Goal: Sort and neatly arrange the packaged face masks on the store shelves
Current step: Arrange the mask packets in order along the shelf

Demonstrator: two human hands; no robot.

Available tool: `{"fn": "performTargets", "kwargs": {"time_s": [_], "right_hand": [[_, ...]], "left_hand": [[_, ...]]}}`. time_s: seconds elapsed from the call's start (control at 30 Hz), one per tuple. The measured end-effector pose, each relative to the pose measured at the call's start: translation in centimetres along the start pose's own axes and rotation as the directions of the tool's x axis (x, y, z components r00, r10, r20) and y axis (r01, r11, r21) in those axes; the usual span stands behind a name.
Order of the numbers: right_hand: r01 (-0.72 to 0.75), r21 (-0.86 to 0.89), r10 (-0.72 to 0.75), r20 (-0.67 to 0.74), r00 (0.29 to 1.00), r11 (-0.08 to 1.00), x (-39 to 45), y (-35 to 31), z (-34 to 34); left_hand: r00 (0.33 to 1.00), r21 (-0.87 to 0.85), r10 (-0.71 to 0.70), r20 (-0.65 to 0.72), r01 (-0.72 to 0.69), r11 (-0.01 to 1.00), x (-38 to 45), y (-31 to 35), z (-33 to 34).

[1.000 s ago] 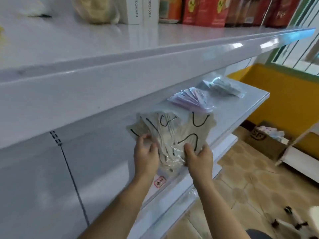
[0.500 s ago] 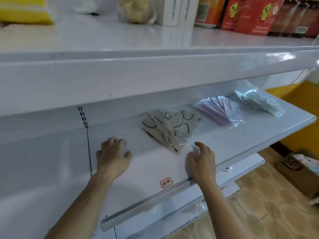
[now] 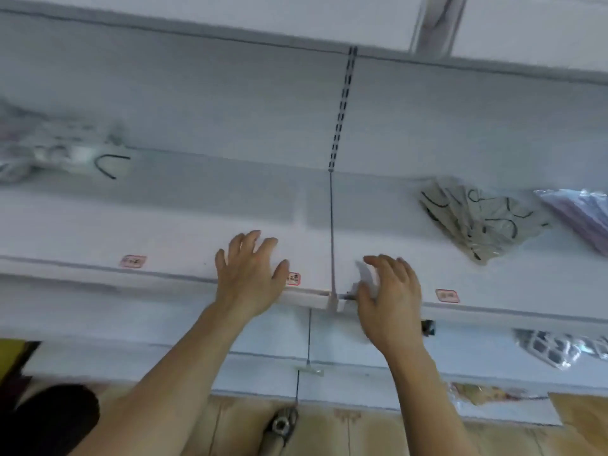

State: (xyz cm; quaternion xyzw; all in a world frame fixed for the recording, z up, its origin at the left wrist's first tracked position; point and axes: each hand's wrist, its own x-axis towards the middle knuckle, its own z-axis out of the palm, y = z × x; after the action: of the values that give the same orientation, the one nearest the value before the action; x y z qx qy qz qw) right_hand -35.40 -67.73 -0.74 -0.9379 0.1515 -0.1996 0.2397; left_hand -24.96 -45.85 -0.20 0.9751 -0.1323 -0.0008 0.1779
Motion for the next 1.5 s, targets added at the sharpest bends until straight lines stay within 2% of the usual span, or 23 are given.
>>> {"fn": "performTargets", "kwargs": {"time_s": [0.1, 0.33, 0.43, 0.6, 0.77, 0.87, 0.93, 1.0, 1.1, 1.17, 1.3, 1.43, 1.5], "right_hand": [[0.129, 0.092, -0.137, 0.084, 0.987, 0.987, 0.5, -7.6, 3.7], [0.267, 0.218, -0.317, 0.237, 0.919, 0.939, 0.4, -23.6, 12.5], [0.298, 0.268, -0.367, 0.259, 0.893, 0.916, 0.7, -31.2, 17.5], [0.268, 0.363, -0.360, 0.218, 0.907, 0.893, 1.0, -43.3, 26.0], [0.225, 0.412, -0.323, 0.185, 0.928, 0.883, 1.6, -53.1, 31.8], [0.218, 0.427, -0.292, 0.116, 0.949, 0.877, 3.9, -57.1, 33.5], [0.287, 0.397, -0.343, 0.076, 0.936, 0.872, 6.4, -59.5, 34.4], [0.352, 0.295, -0.414, 0.182, 0.892, 0.888, 9.2, -61.8, 35.0], [0.360, 0.121, -0.375, 0.439, 0.816, 0.925, 13.0, -63.8, 36.2], [0.378, 0.085, -0.372, 0.468, 0.801, 0.922, 14.4, -63.9, 37.3], [0.402, 0.110, -0.412, 0.391, 0.823, 0.909, 15.4, -63.5, 39.4], [0.426, 0.185, -0.460, 0.231, 0.857, 0.886, 15.5, -63.8, 40.5], [0.447, 0.266, -0.489, 0.119, 0.864, 0.854, 15.5, -63.5, 40.4]], "left_hand": [[0.992, -0.024, -0.107, -0.073, 0.106, 0.994, -2.0, -5.9, -3.1], [0.911, -0.114, -0.317, -0.265, 0.297, 0.948, -5.0, -21.9, -10.2], [0.879, -0.127, -0.358, -0.315, 0.335, 0.934, -4.6, -30.1, -13.0], [0.879, -0.117, -0.325, -0.349, 0.304, 0.946, -1.7, -43.3, -17.7], [0.878, -0.136, -0.214, -0.429, 0.172, 0.976, 2.5, -53.0, -23.0], [0.877, -0.150, -0.071, -0.474, -0.001, 0.989, 5.3, -56.3, -25.5], [0.873, -0.136, -0.008, -0.488, -0.068, 0.988, 7.0, -57.8, -26.0], [0.890, -0.097, 0.022, -0.455, -0.074, 0.993, 8.2, -58.8, -25.7], [0.953, 0.010, 0.007, -0.304, -0.005, 1.000, 9.6, -59.7, -25.0], [0.967, 0.063, -0.040, -0.250, 0.057, 0.996, 10.8, -60.1, -24.8], [0.945, 0.010, -0.073, -0.320, 0.080, 0.997, 12.9, -60.3, -25.5], [0.949, -0.109, -0.038, -0.314, 0.004, 0.994, 13.8, -61.4, -26.3], [0.951, -0.175, -0.095, -0.294, 0.045, 0.984, 14.1, -62.1, -26.7]]}}
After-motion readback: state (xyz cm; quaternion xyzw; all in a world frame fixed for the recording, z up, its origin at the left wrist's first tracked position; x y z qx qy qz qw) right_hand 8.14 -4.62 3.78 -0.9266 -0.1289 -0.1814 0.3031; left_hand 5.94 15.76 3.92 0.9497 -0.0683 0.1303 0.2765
